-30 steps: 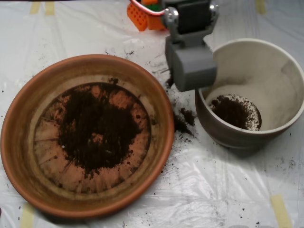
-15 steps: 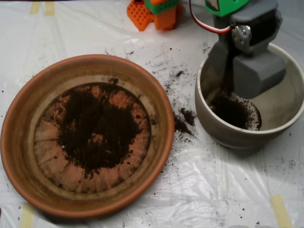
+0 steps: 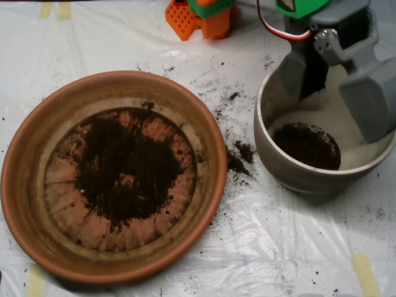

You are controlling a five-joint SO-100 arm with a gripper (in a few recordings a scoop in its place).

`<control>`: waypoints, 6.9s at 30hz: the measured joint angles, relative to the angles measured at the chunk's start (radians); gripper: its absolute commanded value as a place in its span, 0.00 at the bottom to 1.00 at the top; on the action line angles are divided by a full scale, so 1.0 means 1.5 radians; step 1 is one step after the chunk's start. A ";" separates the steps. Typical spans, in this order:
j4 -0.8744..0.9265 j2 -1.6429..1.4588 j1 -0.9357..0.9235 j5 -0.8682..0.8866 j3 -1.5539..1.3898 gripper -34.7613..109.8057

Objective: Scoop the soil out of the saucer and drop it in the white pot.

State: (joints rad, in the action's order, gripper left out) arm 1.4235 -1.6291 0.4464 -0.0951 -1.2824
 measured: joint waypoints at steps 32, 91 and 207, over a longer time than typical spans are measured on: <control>-0.035 -0.096 -0.457 0.096 -0.086 0.53; -0.446 0.148 -0.520 -0.140 -0.387 0.24; -0.204 -0.051 -0.691 0.002 -0.401 0.50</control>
State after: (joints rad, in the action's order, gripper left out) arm 1.1183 -1.7058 -0.5906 -0.0920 -1.8837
